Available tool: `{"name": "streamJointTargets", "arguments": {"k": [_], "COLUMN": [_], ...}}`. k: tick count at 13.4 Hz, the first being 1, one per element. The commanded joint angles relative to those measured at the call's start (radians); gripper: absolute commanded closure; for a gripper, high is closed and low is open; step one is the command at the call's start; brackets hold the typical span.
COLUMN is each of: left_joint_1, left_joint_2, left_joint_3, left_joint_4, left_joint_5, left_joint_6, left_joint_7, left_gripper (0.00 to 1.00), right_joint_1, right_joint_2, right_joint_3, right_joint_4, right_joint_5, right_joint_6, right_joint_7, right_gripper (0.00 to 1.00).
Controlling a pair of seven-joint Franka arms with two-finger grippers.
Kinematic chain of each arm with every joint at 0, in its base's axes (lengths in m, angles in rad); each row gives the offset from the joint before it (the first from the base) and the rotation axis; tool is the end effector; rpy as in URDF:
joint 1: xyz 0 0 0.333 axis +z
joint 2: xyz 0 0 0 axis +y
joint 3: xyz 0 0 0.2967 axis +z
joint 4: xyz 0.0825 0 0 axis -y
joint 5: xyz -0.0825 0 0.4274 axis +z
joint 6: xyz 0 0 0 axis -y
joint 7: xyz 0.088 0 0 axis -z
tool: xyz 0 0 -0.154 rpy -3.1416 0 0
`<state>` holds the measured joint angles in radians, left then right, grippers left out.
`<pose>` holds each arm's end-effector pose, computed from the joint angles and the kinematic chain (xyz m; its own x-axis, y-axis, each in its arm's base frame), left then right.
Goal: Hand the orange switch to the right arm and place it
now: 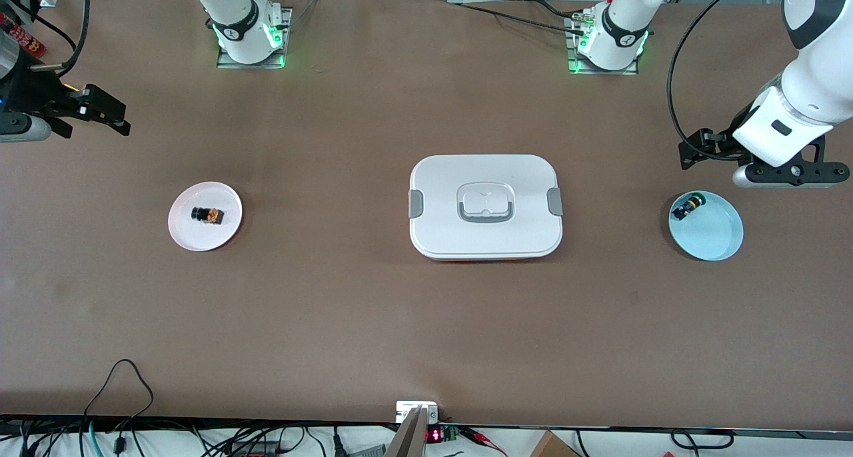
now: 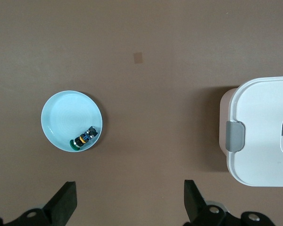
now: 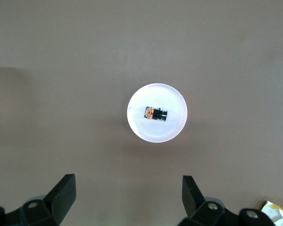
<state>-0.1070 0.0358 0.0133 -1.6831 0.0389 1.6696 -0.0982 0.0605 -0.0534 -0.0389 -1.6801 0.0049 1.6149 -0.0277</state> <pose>0.6061 -0.0514 0.4870 0.9990 0.0007 -0.0453 -0.0013 -0.9990 -0.0436 0.5839 0.0130 0.5371 0.9987 0.0491 -0.0116 0.0491 -0.9988 -0.0073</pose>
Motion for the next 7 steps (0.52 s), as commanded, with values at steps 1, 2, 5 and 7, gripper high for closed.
{"name": "streamJointTargets", "arguments": {"k": [1, 2, 5, 7], "left_joint_1": [0.001, 0.0, 0.001, 0.026], "left_joint_2": [0.013, 0.003, -0.129, -0.146], "left_joint_3": [0.004, 0.002, -0.063, -0.084], "left_joint_4": [0.031, 0.029, -0.074, -0.115], "left_joint_5": [0.012, 0.009, 0.018, 0.018], "left_joint_6": [-0.021, -0.027, -0.099, -0.018], "left_joint_7": [0.032, 0.032, 0.017, -0.046], "left_gripper": [0.0, 0.0, 0.0, 0.0], "right_joint_1": [-0.004, 0.001, -0.001, -0.001], "right_joint_2": [0.009, 0.009, 0.007, 0.007], "right_joint_3": [-0.001, 0.002, 0.001, 0.001], "right_joint_4": [0.028, 0.027, 0.027, 0.027], "right_joint_5": [0.017, 0.015, 0.015, 0.014], "right_joint_6": [-0.02, -0.02, -0.02, -0.021], "right_joint_7": [-0.012, -0.009, -0.009, -0.009], "right_gripper": [0.0, 0.0, 0.0, 0.0]}}
